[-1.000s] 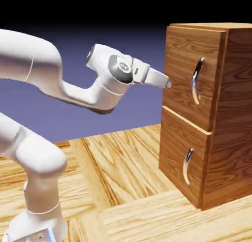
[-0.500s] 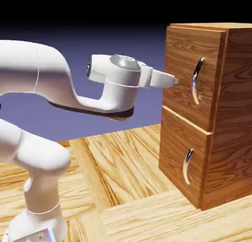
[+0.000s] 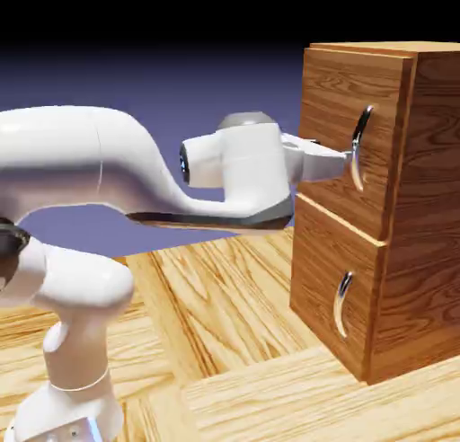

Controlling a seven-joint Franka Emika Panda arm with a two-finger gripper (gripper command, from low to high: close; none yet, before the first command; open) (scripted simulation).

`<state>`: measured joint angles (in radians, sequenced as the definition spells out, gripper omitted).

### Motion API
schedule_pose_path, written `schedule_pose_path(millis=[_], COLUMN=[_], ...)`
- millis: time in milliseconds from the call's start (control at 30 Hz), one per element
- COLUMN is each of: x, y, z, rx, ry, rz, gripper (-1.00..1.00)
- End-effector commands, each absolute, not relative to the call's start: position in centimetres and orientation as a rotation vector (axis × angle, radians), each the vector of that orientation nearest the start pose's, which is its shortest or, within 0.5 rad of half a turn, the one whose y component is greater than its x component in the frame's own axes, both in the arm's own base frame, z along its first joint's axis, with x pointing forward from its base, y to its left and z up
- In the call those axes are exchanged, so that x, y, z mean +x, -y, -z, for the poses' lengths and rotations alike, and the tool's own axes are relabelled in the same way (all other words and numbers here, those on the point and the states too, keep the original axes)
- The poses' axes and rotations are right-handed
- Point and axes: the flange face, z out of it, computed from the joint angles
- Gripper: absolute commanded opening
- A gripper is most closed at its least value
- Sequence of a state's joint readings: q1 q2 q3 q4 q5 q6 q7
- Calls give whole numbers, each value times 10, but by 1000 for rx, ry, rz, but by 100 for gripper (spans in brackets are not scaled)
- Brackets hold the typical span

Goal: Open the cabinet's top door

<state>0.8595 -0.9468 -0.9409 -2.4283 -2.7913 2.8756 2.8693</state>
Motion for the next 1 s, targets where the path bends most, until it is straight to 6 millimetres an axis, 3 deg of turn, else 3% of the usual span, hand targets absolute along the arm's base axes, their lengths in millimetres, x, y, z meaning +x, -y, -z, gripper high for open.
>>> schedule_pose_path(millis=[0, 167, 200, 633, 967], x=[391, 441, 441, 377, 348], y=[71, 68, 68, 25, -5], z=[-526, -526, -526, -526, -526], rx=[-1764, -1764, -1764, -1737, -1712], ry=[-665, -665, -665, -937, -1086], rz=[1718, 1718, 1718, 1891, 1979], gripper=[0, 0, -100, -100, -100])
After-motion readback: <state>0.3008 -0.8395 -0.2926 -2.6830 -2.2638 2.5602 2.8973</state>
